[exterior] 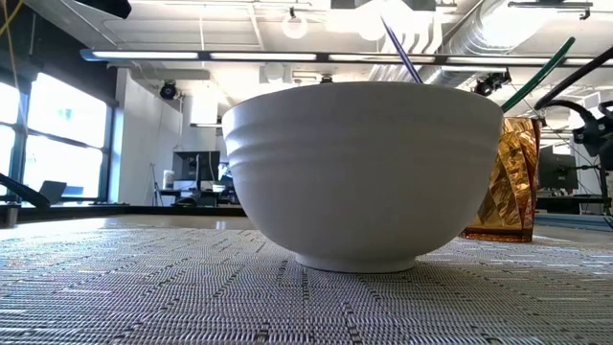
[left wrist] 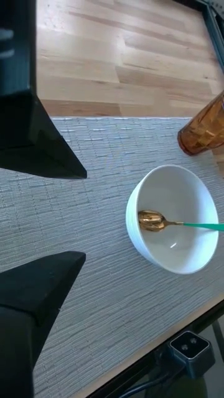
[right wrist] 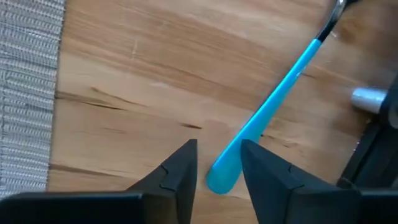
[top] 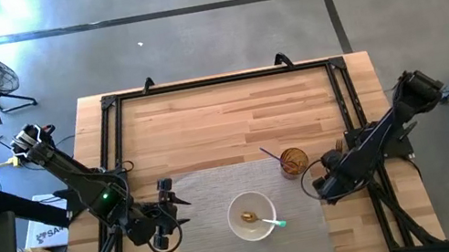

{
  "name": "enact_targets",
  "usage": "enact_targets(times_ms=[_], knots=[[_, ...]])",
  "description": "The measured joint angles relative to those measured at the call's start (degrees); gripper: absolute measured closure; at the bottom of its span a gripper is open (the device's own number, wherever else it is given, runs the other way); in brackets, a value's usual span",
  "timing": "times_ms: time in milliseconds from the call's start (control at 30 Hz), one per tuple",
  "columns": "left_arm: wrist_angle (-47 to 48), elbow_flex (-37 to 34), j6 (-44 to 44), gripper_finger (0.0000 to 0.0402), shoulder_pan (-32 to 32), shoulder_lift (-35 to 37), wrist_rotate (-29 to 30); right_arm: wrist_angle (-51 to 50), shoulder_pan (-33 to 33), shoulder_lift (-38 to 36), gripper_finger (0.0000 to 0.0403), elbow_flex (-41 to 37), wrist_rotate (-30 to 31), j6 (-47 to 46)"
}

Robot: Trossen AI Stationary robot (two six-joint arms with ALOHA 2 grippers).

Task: Pick & Place Utensil
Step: Put the blue fork into the white bowl

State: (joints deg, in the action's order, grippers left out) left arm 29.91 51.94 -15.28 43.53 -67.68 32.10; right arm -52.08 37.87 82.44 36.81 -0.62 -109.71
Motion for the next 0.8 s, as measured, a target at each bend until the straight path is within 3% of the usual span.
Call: enact_targets(times_ms=[333, 567, 700, 800], knots=[[0.04, 0.00, -0.01, 0.0204, 0.00, 0.00, -0.02, 3.44, -0.04, -0.27, 0.0317, -0.87, -3.71, -1.19], [0.07, 0.00, -0.01, 0.0204, 0.00, 0.00, -0.04, 5.91, 0.29, -0.68, 0.0318, 2.90, -14.17, -0.70], [0.07, 0.00, -0.03, 0.0204, 0.00, 0.00, -0.04, 4.74, 1.88, -0.69, 0.0318, 6.05, -12.01, -0.41], [0.09, -0.01, -0.03, 0.0204, 0.00, 0.00, -0.07, -2.27, 3.49, -0.70, 0.0318, 8.10, -7.39, -1.88]])
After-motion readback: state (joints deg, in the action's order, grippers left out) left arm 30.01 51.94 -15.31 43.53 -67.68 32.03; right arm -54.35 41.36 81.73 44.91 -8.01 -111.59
